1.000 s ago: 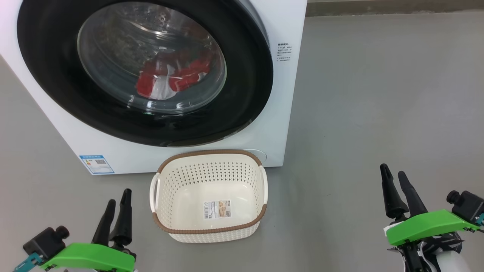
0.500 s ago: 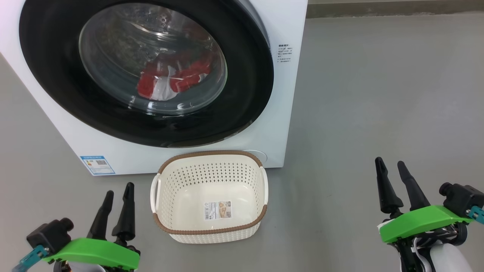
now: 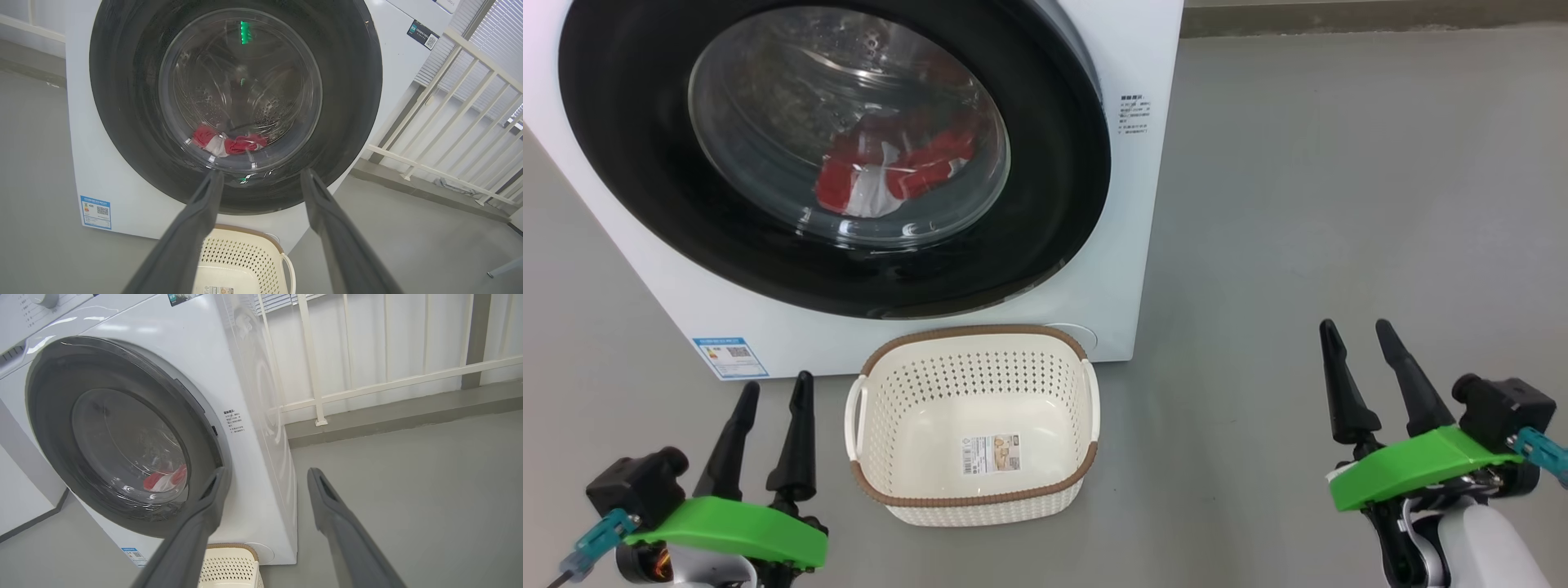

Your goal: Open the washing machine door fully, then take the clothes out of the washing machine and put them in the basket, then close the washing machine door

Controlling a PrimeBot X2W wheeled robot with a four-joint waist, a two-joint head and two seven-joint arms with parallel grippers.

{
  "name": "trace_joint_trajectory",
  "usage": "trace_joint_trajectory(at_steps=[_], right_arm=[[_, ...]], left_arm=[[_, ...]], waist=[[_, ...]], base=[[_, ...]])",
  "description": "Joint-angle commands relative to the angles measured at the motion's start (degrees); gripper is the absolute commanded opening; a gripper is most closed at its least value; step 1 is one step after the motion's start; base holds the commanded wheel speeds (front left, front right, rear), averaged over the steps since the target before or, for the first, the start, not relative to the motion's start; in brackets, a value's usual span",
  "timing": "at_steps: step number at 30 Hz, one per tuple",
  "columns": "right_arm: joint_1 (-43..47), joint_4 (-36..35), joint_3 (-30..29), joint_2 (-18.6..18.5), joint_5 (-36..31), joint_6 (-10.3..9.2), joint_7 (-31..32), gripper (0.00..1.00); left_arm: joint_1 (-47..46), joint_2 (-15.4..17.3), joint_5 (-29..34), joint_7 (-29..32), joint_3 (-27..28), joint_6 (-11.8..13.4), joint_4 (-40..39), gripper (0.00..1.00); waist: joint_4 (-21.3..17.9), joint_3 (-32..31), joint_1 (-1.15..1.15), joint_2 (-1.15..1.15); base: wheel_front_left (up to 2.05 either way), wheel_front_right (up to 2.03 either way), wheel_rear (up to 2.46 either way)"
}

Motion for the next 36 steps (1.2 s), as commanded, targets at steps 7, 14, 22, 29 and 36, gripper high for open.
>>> trace_joint_trajectory(at_steps=[7, 14, 22, 29, 36], right_arm=[[-4.0, -2.1, 1.7, -0.8, -6.6, 0.03, -1.9, 1.00], [-4.7, -2.2, 1.5, -0.9, -11.4, 0.03, -3.1, 1.00], [-5.4, -2.2, 1.8, -1.0, -16.7, 0.03, -4.5, 1.00], [-5.8, -2.0, 1.8, -1.0, -19.1, 0.03, -5.1, 1.00], [-5.7, -1.7, 1.7, -1.0, -18.9, 0.03, -5.1, 1.00]], left_arm=[[-3.9, 1.8, 5.6, -1.9, 1.2, -0.3, -1.8, 1.00], [-4.9, 2.3, 9.8, -3.1, 1.1, -0.4, -1.5, 1.00], [-5.9, 2.8, 14.3, -4.5, 0.7, -0.4, -1.0, 1.00], [-6.4, 2.9, 16.5, -5.1, 0.8, -0.4, -0.4, 1.00], [-6.5, 2.8, 16.3, -5.1, 0.6, -0.4, 0.1, 1.00]], waist=[[-0.1, 0.5, 0.00, 0.00], [-0.1, 0.7, 0.00, 0.00], [-0.3, 0.6, 0.00, 0.00], [-0.4, 0.6, 0.00, 0.00], [-0.3, 0.3, 0.00, 0.00]], base=[[0.00, 0.00, 0.00], [0.00, 0.00, 0.00], [0.00, 0.00, 0.00], [0.00, 0.00, 0.00], [0.00, 0.00, 0.00]])
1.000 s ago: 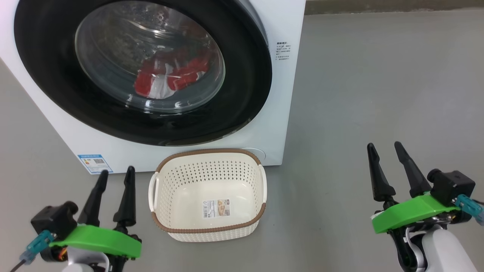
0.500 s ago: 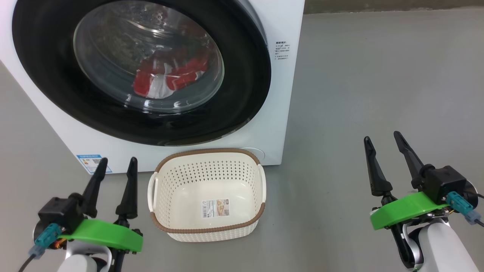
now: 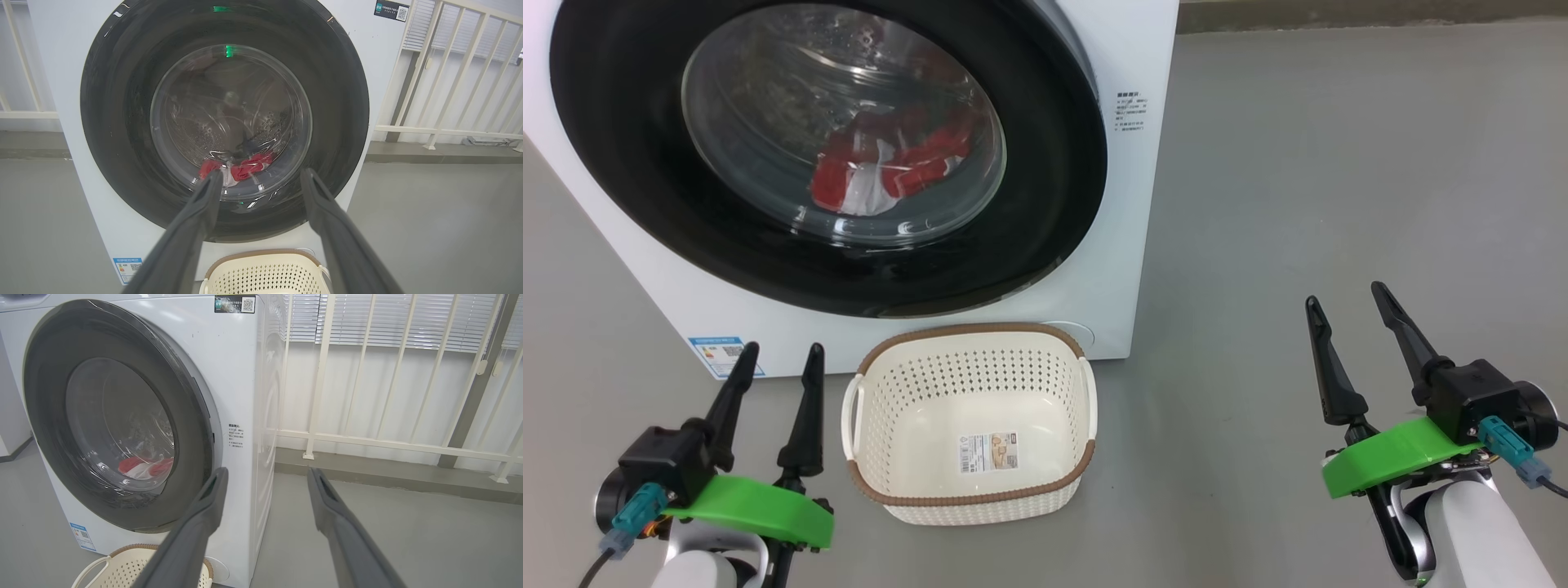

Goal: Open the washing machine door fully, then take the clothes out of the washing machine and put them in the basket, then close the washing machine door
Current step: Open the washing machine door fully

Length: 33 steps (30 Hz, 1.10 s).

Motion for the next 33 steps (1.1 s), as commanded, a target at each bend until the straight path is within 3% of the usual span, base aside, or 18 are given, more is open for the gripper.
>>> trace_joint_trajectory(at_steps=[1, 9, 10, 12, 15, 21, 33], right_arm=[[-2.7, -1.3, 1.6, -0.5, -0.1, 0.02, -0.5, 1.00], [-2.9, -1.3, 1.6, -0.5, 0.6, 0.02, -0.5, 1.00], [-3.0, -1.3, 1.7, -0.5, 0.9, 0.02, -0.5, 0.87], [-3.2, -1.3, 1.9, -0.5, 2.0, 0.02, -0.5, 0.48], [-4.1, -0.7, 3.7, -0.5, 6.4, 0.02, -0.5, 0.00], [-7.6, 0.7, 5.5, -0.5, 17.6, 0.02, -0.5, 0.00], [-20.4, 4.3, 11.1, -0.5, 50.5, 0.02, -0.5, 0.00]], left_arm=[[-2.8, 1.7, 0.4, -0.7, 1.8, -0.3, -1.1, 1.00], [-2.7, 1.6, -0.2, -0.7, 1.8, -0.3, -1.1, 1.00], [-2.6, 1.6, -0.3, -0.7, 1.8, -0.3, -1.1, 1.00], [-2.7, 1.7, -0.7, -0.7, 1.8, -0.3, -1.4, 1.00], [-3.0, 1.9, -1.8, -0.7, 1.6, -0.3, -2.5, 1.00], [-3.7, 2.9, -3.2, -0.7, 0.6, -0.3, -4.6, 1.00], [-6.4, 5.6, -6.4, -0.7, -0.6, -0.3, -10.3, 1.00]], waist=[[0.0, -0.1, 0.00, 0.00], [0.0, -0.3, 0.00, 0.00], [0.1, -0.3, 0.00, 0.00], [0.3, -0.1, 0.00, 0.00], [0.5, 0.8, 0.00, 0.00], [0.9, 3.1, 0.00, 0.00], [2.0, 11.5, 0.00, 0.00]], base=[[0.00, 0.00, 0.00], [0.00, 0.00, 0.00], [0.00, 0.00, 0.00], [0.00, 0.00, 0.00], [0.00, 0.00, 0.00], [0.00, 0.00, 0.00], [0.00, 0.00, 0.00]])
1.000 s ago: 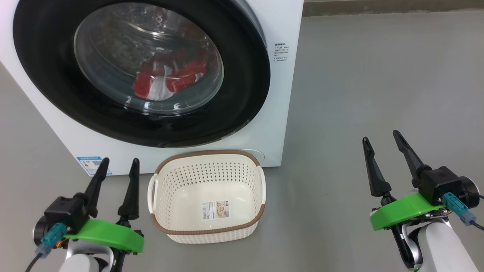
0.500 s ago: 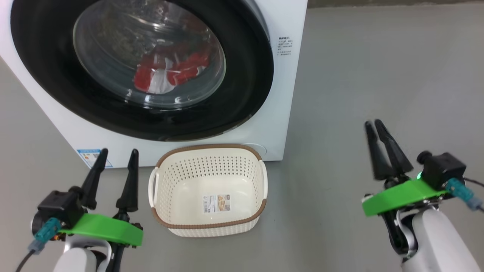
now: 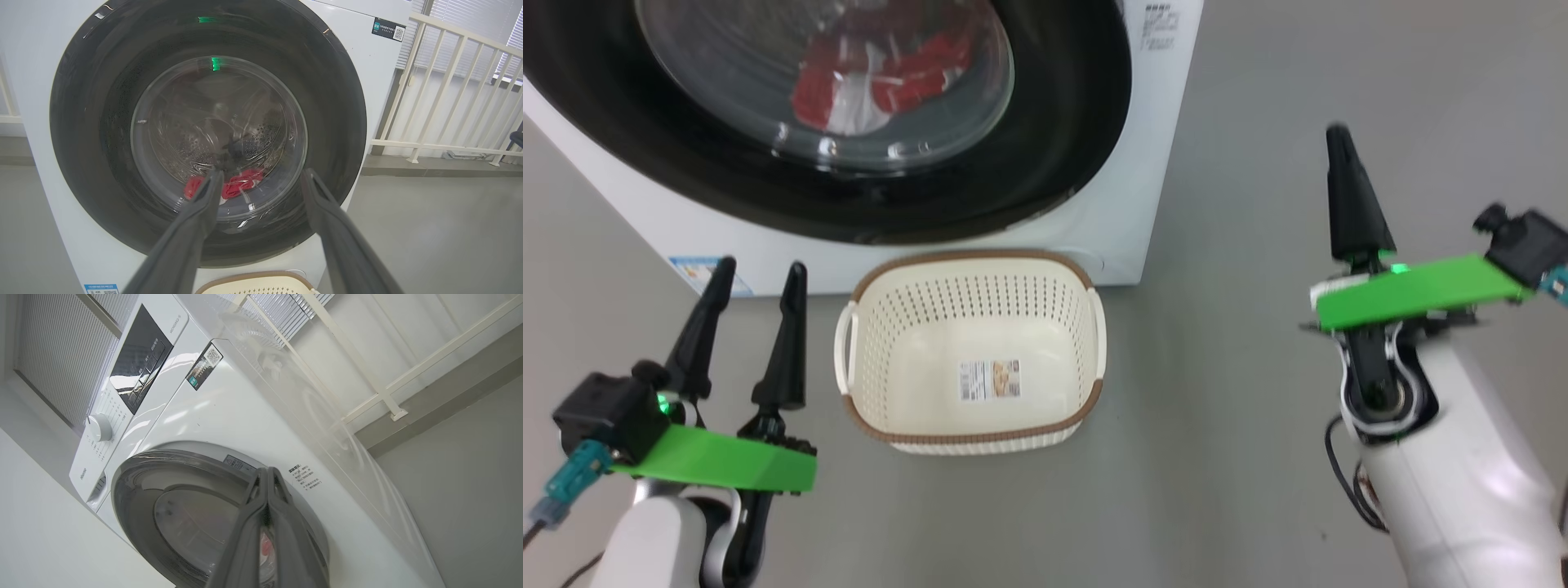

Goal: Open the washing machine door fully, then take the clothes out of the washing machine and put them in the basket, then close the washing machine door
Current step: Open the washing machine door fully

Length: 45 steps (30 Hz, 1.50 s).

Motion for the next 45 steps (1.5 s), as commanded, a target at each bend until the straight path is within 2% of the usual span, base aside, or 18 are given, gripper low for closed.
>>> trace_joint_trajectory(at_steps=[1, 8, 21, 32, 45], right_arm=[[-4.1, -0.1, 2.3, 0.3, 4.5, 0.02, -0.4, 0.00], [-11.6, 3.5, 6.3, 0.3, 15.9, 0.02, 0.7, 0.00], [-23.2, 6.3, 6.0, -3.9, 31.3, 0.02, 14.9, 0.00], [-30.9, 10.6, 6.3, -7.6, 35.4, 0.02, 25.5, 0.00], [-38.1, 12.4, 7.8, -9.0, 34.3, 0.02, 29.6, 0.00]], left_arm=[[-2.8, 2.2, -1.1, -0.7, 1.3, -0.3, -2.6, 1.00], [-3.9, 3.6, -3.2, -0.7, -0.1, -0.3, -5.3, 1.00], [-5.5, 4.9, -5.0, -0.7, 0.3, -0.3, -8.9, 1.00], [-6.5, 5.0, -5.3, -0.7, -0.4, -0.3, -10.3, 1.00], [-7.4, 5.9, -5.3, -0.7, -1.1, -0.3, -12.4, 1.00]], waist=[[1.0, 4.0, 0.00, 0.00], [2.4, 8.1, 0.00, 0.00], [5.5, 14.7, 0.00, 0.00], [8.2, 18.4, 0.00, 0.00], [10.1, 23.4, 0.00, 0.00]], base=[[0.00, 0.00, 0.00], [0.00, 0.00, 0.00], [0.00, 0.00, 0.00], [0.00, 0.00, 0.00], [0.00, 0.00, 0.00]])
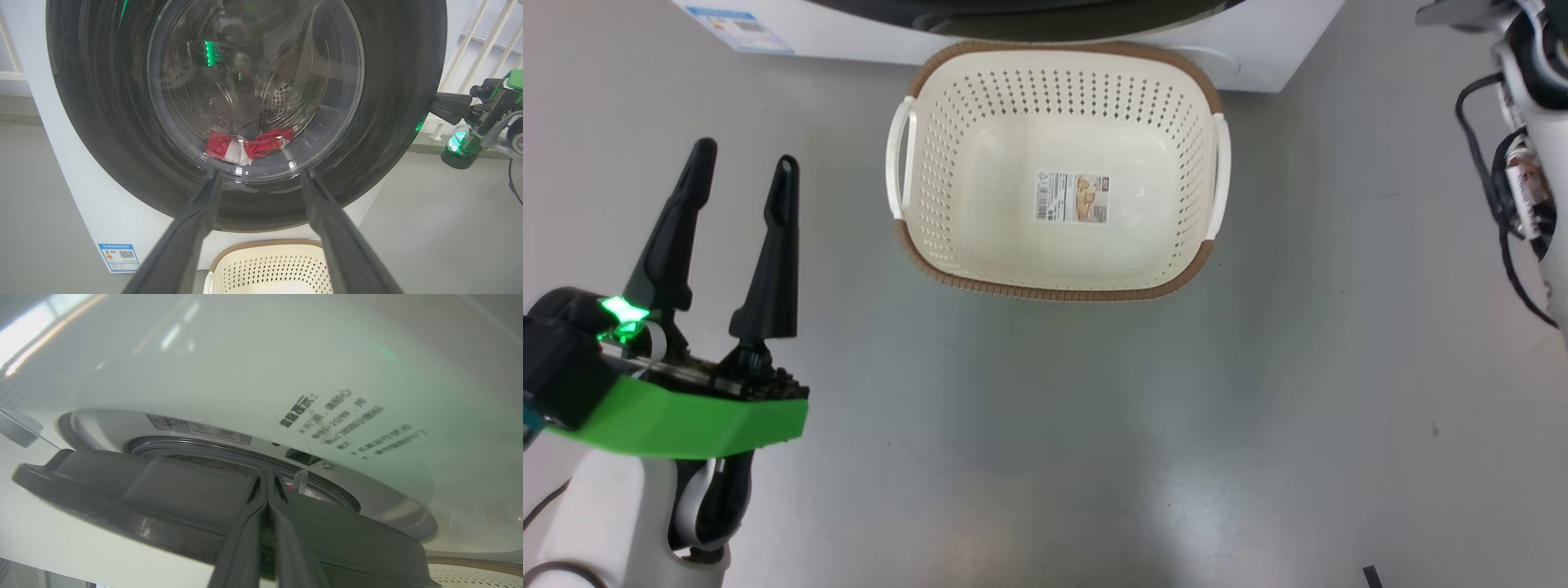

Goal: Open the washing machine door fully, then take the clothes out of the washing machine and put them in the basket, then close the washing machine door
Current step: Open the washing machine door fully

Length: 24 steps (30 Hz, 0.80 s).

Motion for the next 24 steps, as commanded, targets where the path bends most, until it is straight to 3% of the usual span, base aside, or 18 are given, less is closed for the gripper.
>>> trace_joint_trajectory(at_steps=[1, 24], right_arm=[[-1.0, -1.2, 1.0, 1.2, -0.5, 0.03, 1.0, 0.00], [-1.4, -1.6, 5.2, 1.9, 2.2, 0.03, 14.2, 0.00]], left_arm=[[-0.7, 2.6, 0.0, -0.3, 1.9, -0.3, -1.6, 1.00], [-0.5, 3.2, 0.5, -0.3, 1.9, -0.3, -1.0, 1.00]], waist=[[0.6, 1.0, 0.00, 0.00], [-1.1, 0.3, 0.00, 0.00]], base=[[0.00, 0.00, 0.00], [0.00, 0.00, 0.00]])
